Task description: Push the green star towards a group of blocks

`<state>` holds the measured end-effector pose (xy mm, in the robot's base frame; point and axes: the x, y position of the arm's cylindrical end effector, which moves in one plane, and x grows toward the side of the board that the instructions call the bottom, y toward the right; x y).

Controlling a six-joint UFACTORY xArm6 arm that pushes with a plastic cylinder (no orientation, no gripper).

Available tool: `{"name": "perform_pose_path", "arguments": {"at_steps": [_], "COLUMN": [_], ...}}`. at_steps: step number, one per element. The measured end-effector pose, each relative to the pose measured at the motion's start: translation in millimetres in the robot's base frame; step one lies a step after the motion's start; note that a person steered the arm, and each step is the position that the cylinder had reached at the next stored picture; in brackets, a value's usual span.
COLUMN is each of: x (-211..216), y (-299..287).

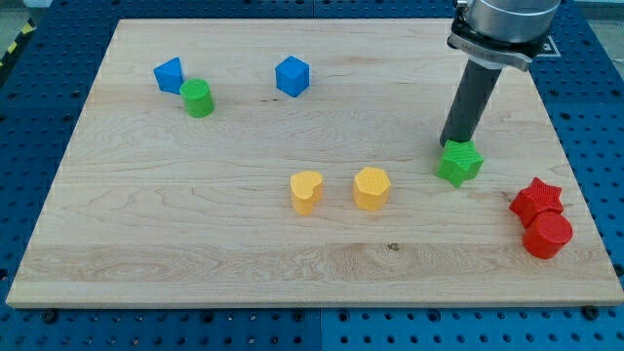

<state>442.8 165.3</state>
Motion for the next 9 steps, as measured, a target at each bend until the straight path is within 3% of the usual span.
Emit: {"name": "perform_pose_path", "arguments": {"at_steps": [9], "x": [125], "y": [-38]}}
